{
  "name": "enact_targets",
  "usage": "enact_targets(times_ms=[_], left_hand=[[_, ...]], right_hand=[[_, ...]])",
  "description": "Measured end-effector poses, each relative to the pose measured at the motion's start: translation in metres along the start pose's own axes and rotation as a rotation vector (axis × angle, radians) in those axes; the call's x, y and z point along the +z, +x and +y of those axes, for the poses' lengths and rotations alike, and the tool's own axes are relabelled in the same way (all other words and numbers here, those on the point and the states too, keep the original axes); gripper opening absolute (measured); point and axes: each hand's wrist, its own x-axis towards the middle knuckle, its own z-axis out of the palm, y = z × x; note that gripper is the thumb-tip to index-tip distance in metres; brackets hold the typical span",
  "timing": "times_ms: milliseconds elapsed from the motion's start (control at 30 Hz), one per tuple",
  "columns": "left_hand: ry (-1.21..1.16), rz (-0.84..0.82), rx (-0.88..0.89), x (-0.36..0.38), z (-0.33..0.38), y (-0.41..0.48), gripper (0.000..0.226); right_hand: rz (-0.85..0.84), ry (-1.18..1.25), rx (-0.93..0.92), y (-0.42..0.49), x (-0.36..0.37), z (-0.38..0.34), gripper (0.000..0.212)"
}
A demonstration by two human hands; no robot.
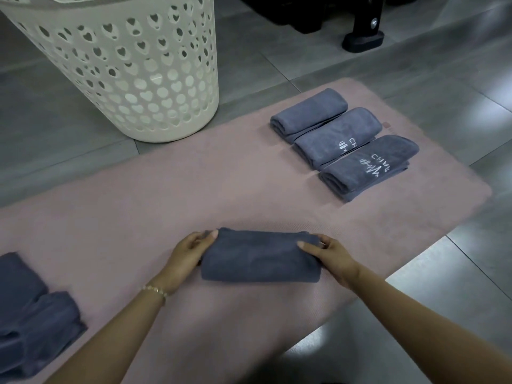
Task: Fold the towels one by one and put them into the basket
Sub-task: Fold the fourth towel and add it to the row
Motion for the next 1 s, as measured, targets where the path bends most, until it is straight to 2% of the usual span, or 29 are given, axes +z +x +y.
enact_targets(times_ms=[67,133,300,400,500,533,600,667,733,800,867,933,1000], left_hand=[[-0.001,0.092,0.028,0.008,-0.010,-0.006,0.017],[0.077,0.182,0.075,0.017,-0.018,-0.003,0.017],[0.105,0.376,0.057,0.029,-0.030,0.008,0.025],[0.116,0.404,0.047,0.033,-0.043,0.008,0.026],[0.112,0.465,-0.054,0.031,-0.037,0.012,0.031],[0.099,0.489,-0.098,0.030,-0.034,0.011,0.036],[0.043,0.546,-0.167,0.031,-0.033,0.007,0.044],[-0.091,0.596,-0.292,0.038,-0.036,-0.001,0.039],[-0.205,0.562,-0.442,0.053,-0.041,-0.008,0.041],[-0.266,0.489,-0.547,0.064,-0.037,-0.010,0.055],[-0.409,0.461,-0.598,0.071,-0.028,-0.007,0.075],[-0.595,0.450,-0.603,0.080,-0.016,-0.006,0.070],[-0.708,0.454,-0.584,0.092,-0.004,-0.012,0.062]], right_hand=[[0.232,-0.020,-0.076,-0.001,0.012,0.011,0.030],[0.368,-0.142,-0.171,-0.002,0.027,0.013,0.024],[0.401,-0.337,-0.301,0.005,0.038,0.000,0.020],[0.418,-0.562,-0.247,0.015,0.036,0.007,0.032],[0.463,-0.737,-0.216,0.018,0.037,0.009,0.035],[0.496,-0.803,-0.253,0.018,0.036,0.009,0.034],[0.541,-0.935,-0.445,0.016,0.033,0.011,0.036],[0.460,-1.059,-0.686,0.018,0.033,0.009,0.041],[0.230,-1.165,-0.739,0.019,0.037,0.000,0.060],[-0.010,-1.232,-0.626,0.019,0.047,-0.013,0.084],[-0.118,-1.287,-0.489,0.022,0.055,-0.020,0.093],[-0.139,-1.319,-0.396,0.025,0.059,-0.026,0.091],[-0.129,-1.341,-0.363,0.028,0.061,-0.028,0.072]])
